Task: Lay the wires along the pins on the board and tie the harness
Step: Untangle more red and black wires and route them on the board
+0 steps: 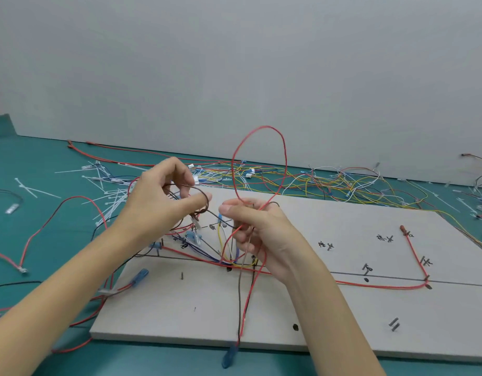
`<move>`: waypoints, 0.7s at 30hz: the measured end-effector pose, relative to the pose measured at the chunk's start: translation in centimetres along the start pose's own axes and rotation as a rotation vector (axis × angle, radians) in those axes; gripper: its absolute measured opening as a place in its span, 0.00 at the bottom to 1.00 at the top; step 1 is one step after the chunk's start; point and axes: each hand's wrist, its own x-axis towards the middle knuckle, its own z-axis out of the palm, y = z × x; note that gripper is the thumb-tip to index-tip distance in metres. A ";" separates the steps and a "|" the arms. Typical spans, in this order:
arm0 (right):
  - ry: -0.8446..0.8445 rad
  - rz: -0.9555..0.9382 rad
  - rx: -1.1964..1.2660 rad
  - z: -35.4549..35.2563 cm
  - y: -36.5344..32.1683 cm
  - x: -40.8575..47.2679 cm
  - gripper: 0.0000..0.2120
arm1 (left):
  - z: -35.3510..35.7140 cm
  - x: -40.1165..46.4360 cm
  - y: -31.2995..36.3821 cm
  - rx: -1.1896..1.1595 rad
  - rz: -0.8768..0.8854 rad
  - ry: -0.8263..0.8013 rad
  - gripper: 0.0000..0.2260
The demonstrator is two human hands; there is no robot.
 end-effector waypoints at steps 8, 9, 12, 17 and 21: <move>-0.142 -0.034 -0.220 0.3 0.1 -0.4 0.03 | 0.2 -0.2 0.8 -0.018 -0.134 -0.063 0.25; -0.136 -0.044 -0.219 0.3 0.1 -0.4 0.03 | 0.1 -0.2 0.7 0.001 -0.166 -0.074 0.27; -0.111 -0.059 -0.180 0.1 0.2 -0.1 0.06 | -0.1 0.0 0.2 0.037 -0.287 -0.170 0.32; -0.087 -0.081 -0.162 -0.2 0.2 0.0 0.04 | -0.9 0.8 -0.5 -0.096 -0.557 -0.487 0.42; -0.037 -0.012 -0.097 -0.7 0.0 0.1 0.02 | -1.4 1.1 -0.4 -0.164 -0.453 -0.453 0.35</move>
